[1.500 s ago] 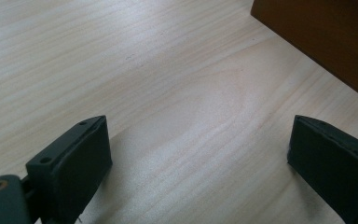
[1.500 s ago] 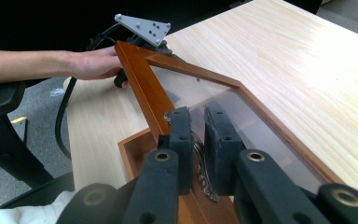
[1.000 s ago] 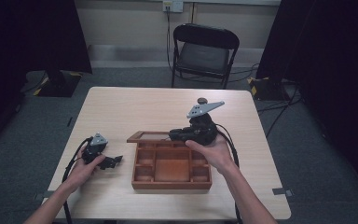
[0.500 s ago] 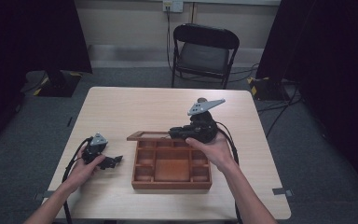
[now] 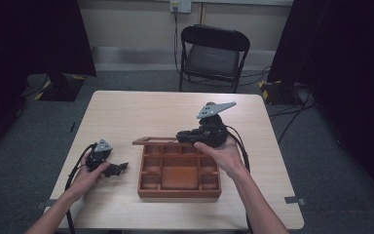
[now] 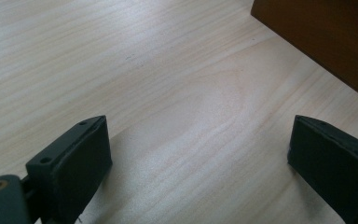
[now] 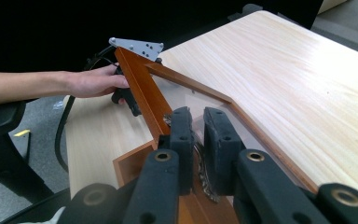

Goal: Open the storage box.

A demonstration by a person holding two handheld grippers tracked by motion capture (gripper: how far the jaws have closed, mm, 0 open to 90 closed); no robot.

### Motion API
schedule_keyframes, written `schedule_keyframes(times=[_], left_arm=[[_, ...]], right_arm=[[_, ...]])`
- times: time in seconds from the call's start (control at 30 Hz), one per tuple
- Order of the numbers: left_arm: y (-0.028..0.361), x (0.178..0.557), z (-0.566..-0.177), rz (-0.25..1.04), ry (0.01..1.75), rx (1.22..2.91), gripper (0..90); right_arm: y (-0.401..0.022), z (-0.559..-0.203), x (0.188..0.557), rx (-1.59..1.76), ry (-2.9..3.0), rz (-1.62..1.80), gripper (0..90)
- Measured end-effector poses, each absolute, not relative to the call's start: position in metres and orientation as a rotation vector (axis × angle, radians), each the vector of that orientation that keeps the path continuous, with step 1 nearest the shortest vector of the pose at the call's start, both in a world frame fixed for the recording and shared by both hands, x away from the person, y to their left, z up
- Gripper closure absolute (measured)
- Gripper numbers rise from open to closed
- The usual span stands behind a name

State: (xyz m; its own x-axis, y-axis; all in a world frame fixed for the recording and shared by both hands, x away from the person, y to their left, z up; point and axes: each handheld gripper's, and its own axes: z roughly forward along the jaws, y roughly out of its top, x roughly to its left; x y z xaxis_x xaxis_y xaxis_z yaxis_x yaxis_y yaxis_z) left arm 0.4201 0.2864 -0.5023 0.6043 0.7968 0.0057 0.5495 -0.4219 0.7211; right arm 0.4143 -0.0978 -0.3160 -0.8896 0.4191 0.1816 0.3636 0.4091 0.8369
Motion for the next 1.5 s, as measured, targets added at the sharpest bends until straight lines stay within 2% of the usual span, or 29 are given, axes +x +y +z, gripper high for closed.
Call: schedule_keyframes(times=[0.53, 1.5], left_arm=[[0.286, 0.420, -0.502, 0.457, 1.057, 2.136, 5.2], [0.286, 0.420, -0.502, 0.457, 1.057, 2.136, 5.2]], right_arm=[[-0.094, -0.315, 0.417, 0.705, 2.561, 1.522, 79.6], [-0.095, -0.310, 0.426, 0.709, 2.536, 1.556, 83.8]])
